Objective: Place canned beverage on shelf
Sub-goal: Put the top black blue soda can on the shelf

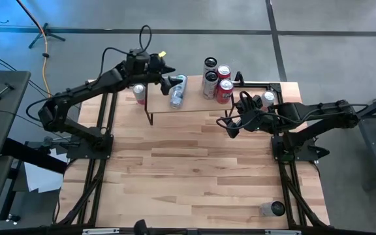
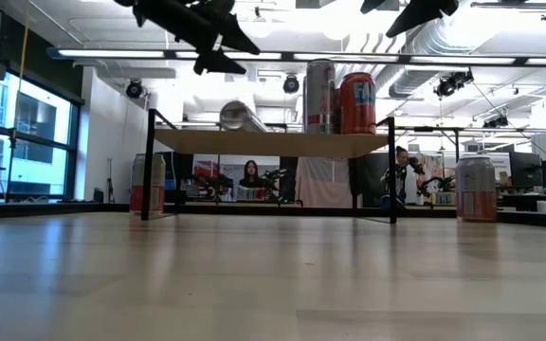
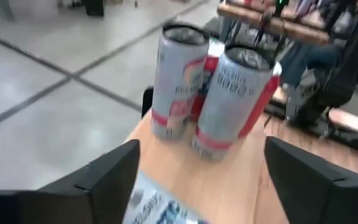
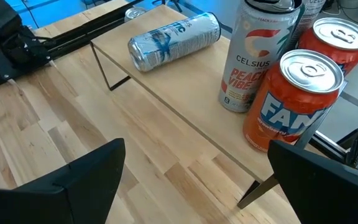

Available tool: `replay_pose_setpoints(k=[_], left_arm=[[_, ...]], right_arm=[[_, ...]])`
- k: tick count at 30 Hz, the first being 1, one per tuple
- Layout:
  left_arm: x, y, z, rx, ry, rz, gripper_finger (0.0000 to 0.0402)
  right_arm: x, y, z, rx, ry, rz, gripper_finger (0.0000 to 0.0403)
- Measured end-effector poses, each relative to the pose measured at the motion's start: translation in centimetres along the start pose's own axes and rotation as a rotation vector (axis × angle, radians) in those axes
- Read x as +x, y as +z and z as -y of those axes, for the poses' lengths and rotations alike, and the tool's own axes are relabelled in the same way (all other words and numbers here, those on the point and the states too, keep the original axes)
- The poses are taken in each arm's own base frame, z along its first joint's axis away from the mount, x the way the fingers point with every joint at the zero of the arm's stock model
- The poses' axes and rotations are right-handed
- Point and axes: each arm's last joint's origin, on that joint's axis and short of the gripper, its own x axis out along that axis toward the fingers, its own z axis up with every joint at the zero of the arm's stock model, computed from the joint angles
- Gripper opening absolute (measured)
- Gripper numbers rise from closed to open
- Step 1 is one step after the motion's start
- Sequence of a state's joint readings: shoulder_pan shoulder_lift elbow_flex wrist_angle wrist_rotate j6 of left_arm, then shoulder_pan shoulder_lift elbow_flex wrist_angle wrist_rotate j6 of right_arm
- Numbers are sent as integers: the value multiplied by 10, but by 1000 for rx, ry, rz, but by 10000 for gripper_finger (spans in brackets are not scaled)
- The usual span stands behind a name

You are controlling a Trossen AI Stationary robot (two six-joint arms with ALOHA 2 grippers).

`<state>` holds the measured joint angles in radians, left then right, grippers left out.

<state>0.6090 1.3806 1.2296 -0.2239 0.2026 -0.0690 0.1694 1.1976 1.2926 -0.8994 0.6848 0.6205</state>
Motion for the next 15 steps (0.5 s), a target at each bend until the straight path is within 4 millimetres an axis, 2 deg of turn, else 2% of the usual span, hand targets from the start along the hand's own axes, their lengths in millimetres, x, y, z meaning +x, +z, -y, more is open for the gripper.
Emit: replay_pose_setpoints(k=[4, 7, 15], left_arm=[[7, 1, -3, -39, 71, -95, 345], [21, 3, -6, -93, 121, -137, 361], [63, -7, 0, -77, 245, -324, 366]], right_arm=[[1, 1, 1, 4, -7, 0, 381], [3, 2, 3, 11, -18, 1, 381], [4, 3, 6, 19, -31, 2, 381]])
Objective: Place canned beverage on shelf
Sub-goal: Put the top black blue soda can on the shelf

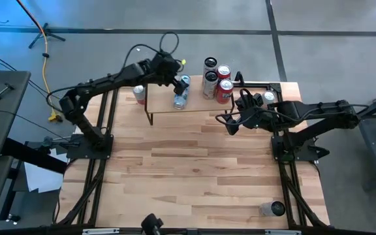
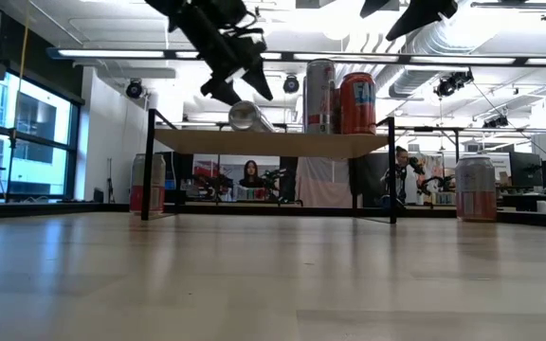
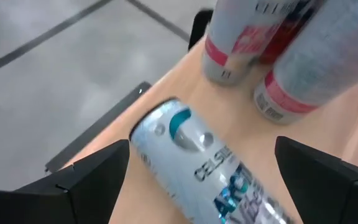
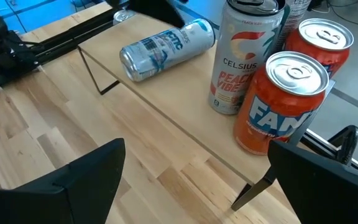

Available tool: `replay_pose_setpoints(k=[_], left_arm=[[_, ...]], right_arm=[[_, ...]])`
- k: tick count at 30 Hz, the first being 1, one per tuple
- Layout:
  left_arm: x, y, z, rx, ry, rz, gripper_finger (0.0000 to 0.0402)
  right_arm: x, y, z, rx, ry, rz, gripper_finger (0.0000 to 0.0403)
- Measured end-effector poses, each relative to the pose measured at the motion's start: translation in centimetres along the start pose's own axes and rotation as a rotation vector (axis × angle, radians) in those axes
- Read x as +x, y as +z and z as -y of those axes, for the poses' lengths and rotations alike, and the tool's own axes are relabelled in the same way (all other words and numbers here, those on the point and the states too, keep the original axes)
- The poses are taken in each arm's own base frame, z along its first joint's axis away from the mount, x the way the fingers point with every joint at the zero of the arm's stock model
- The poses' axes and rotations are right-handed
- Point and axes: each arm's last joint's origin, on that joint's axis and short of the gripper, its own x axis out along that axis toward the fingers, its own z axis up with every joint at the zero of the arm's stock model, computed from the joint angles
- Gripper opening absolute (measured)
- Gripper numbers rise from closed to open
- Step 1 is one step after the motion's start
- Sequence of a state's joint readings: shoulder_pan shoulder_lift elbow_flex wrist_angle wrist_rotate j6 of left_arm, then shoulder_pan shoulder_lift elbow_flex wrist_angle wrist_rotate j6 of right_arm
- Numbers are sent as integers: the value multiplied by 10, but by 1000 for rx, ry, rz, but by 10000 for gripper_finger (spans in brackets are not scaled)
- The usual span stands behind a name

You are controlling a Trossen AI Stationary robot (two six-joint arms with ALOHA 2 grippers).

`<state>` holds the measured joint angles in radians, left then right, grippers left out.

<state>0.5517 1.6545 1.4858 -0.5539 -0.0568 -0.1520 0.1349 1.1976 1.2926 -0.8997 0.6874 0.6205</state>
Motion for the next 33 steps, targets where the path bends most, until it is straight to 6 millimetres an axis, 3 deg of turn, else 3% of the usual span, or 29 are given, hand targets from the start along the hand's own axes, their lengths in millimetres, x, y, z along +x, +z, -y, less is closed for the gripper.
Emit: replay_pose_setpoints(k=[11, 20, 24, 30, 33], left_arm=[[31, -16, 22, -9, 1, -109, 365], [36, -20, 24, 1, 5, -134, 360], [36, -25, 20, 16, 47, -189, 319], [33, -29, 17, 63, 88, -227, 191], [26, -27, 14, 81, 81, -221, 189]], right_arm=[[0, 0, 0, 0, 1, -1, 381], [0, 0, 0, 0, 2, -2, 381], [0, 0, 0, 0, 3, -2, 381], [0, 0, 0, 0, 2, -2, 381], [0, 0, 0, 5, 2, -2, 381]])
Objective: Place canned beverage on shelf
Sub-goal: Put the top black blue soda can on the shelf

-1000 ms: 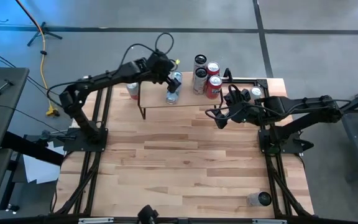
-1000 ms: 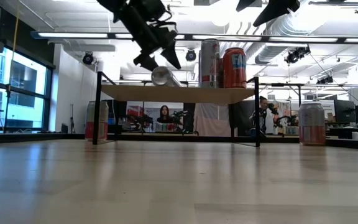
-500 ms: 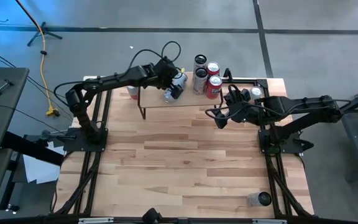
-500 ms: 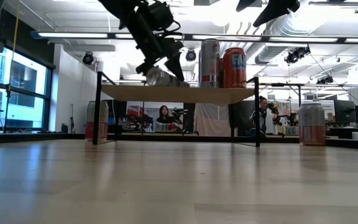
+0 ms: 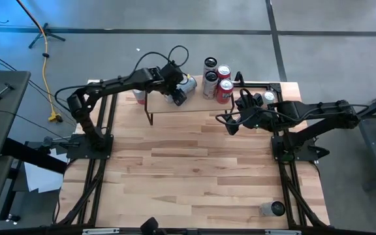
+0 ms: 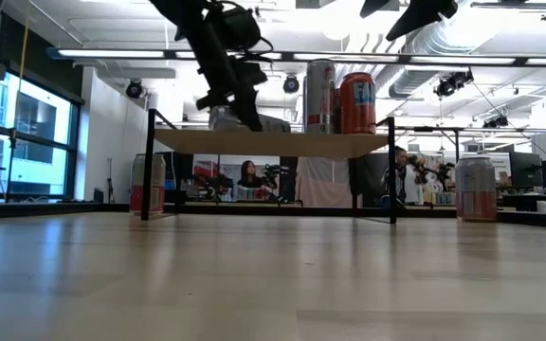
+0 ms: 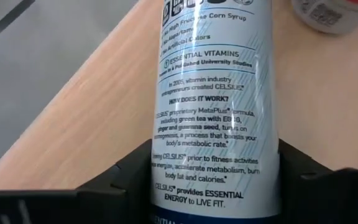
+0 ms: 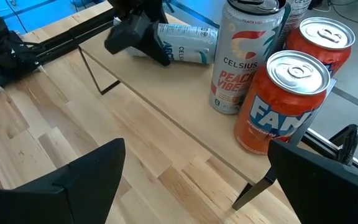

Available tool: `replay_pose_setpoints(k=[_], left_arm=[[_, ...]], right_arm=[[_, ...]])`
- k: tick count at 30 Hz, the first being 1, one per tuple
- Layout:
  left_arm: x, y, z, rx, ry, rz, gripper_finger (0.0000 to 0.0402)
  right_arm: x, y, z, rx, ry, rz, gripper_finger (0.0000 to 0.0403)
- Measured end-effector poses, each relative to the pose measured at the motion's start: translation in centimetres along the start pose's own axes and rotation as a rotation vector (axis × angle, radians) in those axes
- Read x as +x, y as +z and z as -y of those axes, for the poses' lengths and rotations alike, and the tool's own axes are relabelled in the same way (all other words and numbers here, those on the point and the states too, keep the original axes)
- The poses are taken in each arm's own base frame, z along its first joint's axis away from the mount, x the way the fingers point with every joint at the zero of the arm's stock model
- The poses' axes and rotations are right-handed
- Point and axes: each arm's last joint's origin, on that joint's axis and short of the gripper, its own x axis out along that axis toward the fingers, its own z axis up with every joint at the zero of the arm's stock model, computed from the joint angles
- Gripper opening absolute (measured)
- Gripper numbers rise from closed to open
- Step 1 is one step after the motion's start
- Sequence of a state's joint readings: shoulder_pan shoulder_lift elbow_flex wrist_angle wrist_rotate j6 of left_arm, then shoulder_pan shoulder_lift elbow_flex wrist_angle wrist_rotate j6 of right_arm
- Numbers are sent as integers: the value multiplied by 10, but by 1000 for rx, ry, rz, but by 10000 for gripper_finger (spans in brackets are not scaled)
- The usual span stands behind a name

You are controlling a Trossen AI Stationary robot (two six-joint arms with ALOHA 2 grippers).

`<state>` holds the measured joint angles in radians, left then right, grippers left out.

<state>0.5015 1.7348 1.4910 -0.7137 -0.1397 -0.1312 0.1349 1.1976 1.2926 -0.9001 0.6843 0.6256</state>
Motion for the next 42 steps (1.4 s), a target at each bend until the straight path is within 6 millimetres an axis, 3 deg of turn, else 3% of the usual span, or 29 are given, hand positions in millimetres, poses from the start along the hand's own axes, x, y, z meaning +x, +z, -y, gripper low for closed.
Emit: replay_pose_setpoints(k=[6, 9, 11, 14, 20, 24, 28, 33, 35, 38, 42], left_arm=[[-44, 6, -14, 9, -1, 118, 189], [-74, 4, -17, -14, -33, 276, 189], [-92, -3, -19, -43, -87, 432, 189], [-101, -27, -22, -114, -146, 665, 189], [-72, -97, -23, -287, -346, 1018, 189], [-49, -129, -19, -315, -356, 1078, 189], [-35, -132, -18, -251, -277, 1064, 189], [-18, -122, -12, -192, -257, 1017, 189], [-12, -118, -8, -184, -272, 1001, 189], [-4, -116, -4, -176, -286, 975, 189], [0, -114, 1, -144, -284, 962, 189]], right_arm=[[0, 0, 0, 2, 0, 0, 381], [0, 0, 0, 2, 0, 0, 381], [0, 0, 0, 2, 0, 0, 381], [0, 0, 0, 2, 0, 0, 381], [0, 3, -2, 31, 17, 28, 381], [12, 13, -9, 56, 33, 93, 381], [36, 29, -18, 120, 40, 187, 381], [70, 67, -19, 176, 97, 288, 367], [76, 87, -13, 186, 57, 308, 343], [85, 113, 0, 194, -6, 288, 274], [104, 131, 16, 184, -53, 148, 122]])
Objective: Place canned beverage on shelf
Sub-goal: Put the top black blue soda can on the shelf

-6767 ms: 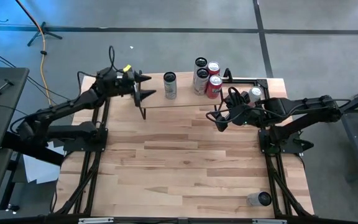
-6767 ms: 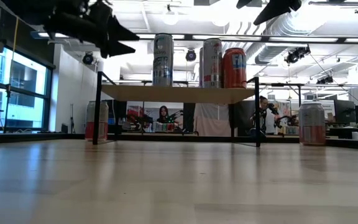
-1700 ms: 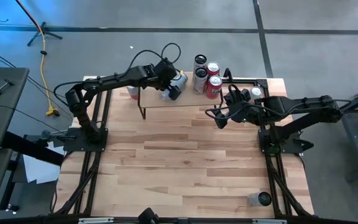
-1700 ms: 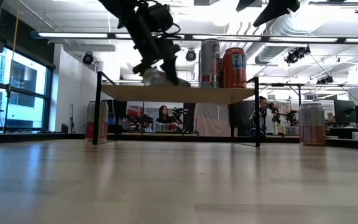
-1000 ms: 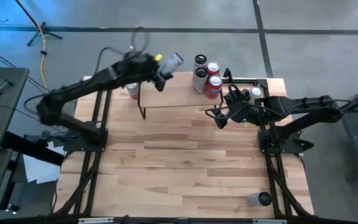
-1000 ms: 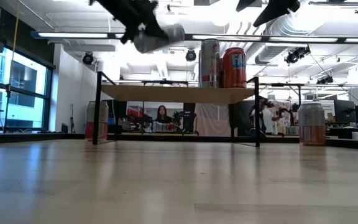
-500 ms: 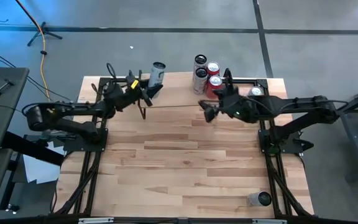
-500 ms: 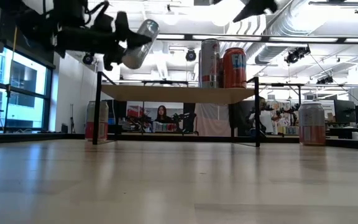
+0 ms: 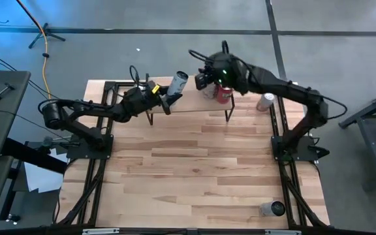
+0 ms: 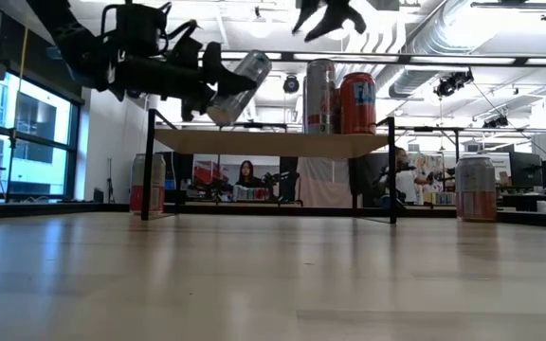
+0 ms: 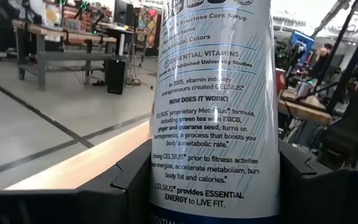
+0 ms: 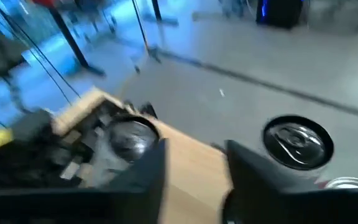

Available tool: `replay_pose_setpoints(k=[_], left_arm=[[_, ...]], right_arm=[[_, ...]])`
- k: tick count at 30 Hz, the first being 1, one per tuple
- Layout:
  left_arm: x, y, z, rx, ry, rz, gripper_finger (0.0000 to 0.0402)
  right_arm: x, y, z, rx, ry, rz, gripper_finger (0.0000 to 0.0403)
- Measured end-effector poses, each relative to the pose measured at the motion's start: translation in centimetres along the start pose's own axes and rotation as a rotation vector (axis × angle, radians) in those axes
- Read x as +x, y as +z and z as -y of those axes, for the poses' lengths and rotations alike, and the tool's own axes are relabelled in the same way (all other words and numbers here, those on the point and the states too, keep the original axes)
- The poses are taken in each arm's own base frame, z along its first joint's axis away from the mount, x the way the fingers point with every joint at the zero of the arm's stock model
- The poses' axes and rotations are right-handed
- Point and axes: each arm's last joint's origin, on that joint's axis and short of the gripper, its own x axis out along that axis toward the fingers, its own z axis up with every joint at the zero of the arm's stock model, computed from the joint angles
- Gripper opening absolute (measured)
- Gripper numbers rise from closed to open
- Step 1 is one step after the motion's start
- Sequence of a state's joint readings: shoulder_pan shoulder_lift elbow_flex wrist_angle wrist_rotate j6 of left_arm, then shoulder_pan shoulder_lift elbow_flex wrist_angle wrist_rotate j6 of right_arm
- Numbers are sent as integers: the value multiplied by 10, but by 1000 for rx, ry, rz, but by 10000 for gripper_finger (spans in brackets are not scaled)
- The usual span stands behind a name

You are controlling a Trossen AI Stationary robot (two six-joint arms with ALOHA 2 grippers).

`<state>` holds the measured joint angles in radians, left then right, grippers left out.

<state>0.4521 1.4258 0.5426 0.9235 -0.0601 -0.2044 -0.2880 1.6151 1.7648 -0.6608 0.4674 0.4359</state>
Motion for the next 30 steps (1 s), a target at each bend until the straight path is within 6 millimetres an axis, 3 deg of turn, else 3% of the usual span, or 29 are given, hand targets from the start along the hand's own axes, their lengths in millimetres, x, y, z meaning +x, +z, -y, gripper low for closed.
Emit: replay_pose_setpoints(k=[2, 3, 9, 15, 30], left_arm=[[1, 0, 2, 24, -6, 3, 189], [1, 0, 2, 32, -6, 3, 189], [1, 0, 1, 51, -5, 1, 189], [1, -1, 1, 99, -4, -7, 189], [1, -1, 1, 175, -4, -13, 203]], right_arm=[[13, 4, 1, -14, 17, -56, 39], [21, 5, 0, -31, 40, -79, 21], [48, 16, -15, -20, 71, -98, 7], [68, 11, -19, -25, 81, -235, 1], [69, 9, -26, -19, 153, -268, 0]])
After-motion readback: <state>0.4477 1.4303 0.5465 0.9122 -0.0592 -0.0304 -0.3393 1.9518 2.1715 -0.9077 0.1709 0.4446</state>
